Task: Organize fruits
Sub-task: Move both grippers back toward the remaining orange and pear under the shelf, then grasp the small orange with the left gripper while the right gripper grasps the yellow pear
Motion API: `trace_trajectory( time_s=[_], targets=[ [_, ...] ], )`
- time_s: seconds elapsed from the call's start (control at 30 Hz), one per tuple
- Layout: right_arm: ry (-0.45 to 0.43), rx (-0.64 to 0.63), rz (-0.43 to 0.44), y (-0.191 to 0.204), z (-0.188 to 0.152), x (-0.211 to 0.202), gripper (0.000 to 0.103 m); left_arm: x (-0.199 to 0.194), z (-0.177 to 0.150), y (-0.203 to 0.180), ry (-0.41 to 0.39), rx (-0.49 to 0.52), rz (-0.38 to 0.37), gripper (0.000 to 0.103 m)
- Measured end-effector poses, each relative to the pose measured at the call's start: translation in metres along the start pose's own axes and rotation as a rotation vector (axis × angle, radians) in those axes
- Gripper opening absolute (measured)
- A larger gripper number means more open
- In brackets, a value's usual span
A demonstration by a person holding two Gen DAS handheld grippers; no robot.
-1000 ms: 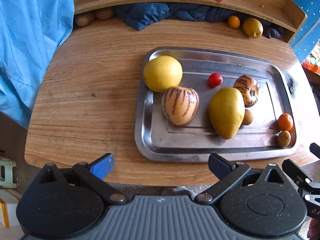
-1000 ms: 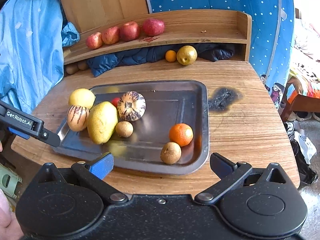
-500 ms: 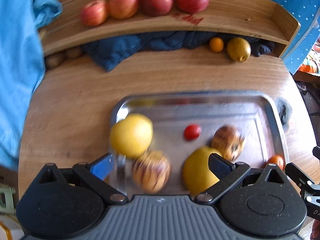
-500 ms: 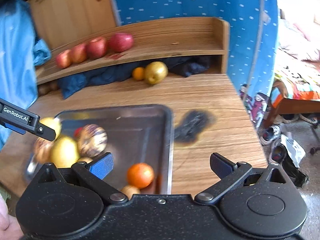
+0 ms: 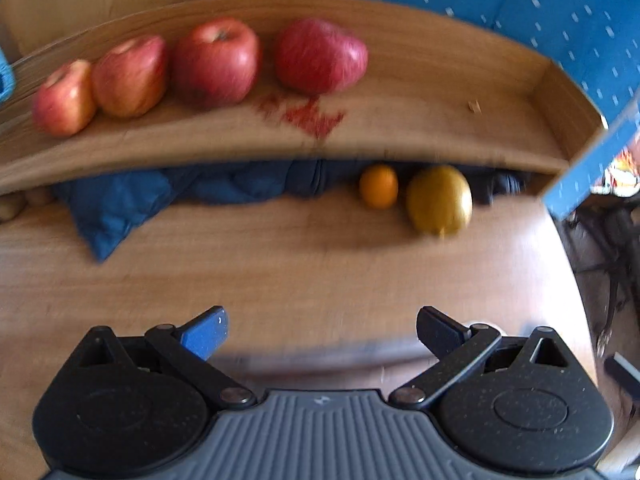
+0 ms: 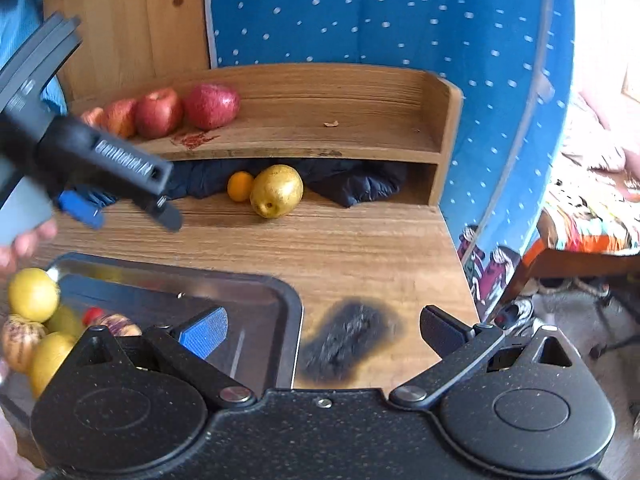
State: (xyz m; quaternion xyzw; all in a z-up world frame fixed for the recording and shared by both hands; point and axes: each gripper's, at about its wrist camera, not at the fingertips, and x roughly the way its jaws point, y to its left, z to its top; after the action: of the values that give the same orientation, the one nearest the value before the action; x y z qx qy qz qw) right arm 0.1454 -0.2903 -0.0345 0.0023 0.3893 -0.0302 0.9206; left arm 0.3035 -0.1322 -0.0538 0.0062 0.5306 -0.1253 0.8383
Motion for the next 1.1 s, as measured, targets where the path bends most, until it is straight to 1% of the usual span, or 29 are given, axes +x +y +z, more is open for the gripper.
trace_trajectory(
  time_s=[0.13,0.33,0.43,0.5,0.53,0.57,0.7,0.73,0.77,0.83,0.9,0.97,1.03,1.1],
  targets=[
    [0.025,-0.027,0.011,0.003,0.02,0.028,0.102,0.019,0.023,-0.001,-0.036,-0.005,-0.002,0.102],
    [0.055,-0.039,0.022,0.011,0.054,0.071,0.102,0.047,0.047,0.004,-0.036,-0.007,-0.116,0.101],
    [0.059,-0.076,0.022,0.018,0.068,0.089,0.102,0.057,0.051,0.004,-0.039,0.009,-0.157,0.095],
    [0.06,-0.109,0.015,0.025,0.076,0.1,0.102,0.062,0.052,0.003,-0.043,0.022,-0.172,0.088],
    [0.061,-0.124,0.008,0.028,0.079,0.104,0.102,0.064,0.052,0.003,-0.044,0.024,-0.177,0.086],
    [0.063,-0.143,-0.003,0.032,0.082,0.109,0.102,0.066,0.052,0.002,-0.046,0.026,-0.184,0.083],
    [0.075,-0.2,-0.031,0.045,0.088,0.125,0.101,0.072,0.047,0.003,-0.083,-0.014,-0.227,0.07],
    [0.076,-0.217,-0.037,0.048,0.088,0.128,0.1,0.074,0.047,0.002,-0.085,-0.019,-0.24,0.067],
    [0.078,-0.239,-0.045,0.051,0.088,0.132,0.099,0.076,0.049,0.001,-0.082,-0.027,-0.247,0.061],
    [0.082,-0.273,-0.061,0.055,0.088,0.137,0.094,0.079,0.049,0.004,-0.075,-0.045,-0.257,0.057],
    [0.087,-0.293,-0.076,0.057,0.088,0.142,0.089,0.082,0.052,0.006,-0.071,-0.052,-0.271,0.051],
    [0.09,-0.295,-0.096,0.056,0.089,0.145,0.084,0.083,0.055,0.007,-0.075,-0.055,-0.281,0.049],
    [0.093,-0.292,-0.118,0.054,0.09,0.148,0.077,0.084,0.057,0.009,-0.077,-0.049,-0.295,0.048],
    [0.091,-0.285,-0.123,0.052,0.092,0.148,0.073,0.084,0.059,0.009,-0.08,-0.04,-0.307,0.047]
  ],
)
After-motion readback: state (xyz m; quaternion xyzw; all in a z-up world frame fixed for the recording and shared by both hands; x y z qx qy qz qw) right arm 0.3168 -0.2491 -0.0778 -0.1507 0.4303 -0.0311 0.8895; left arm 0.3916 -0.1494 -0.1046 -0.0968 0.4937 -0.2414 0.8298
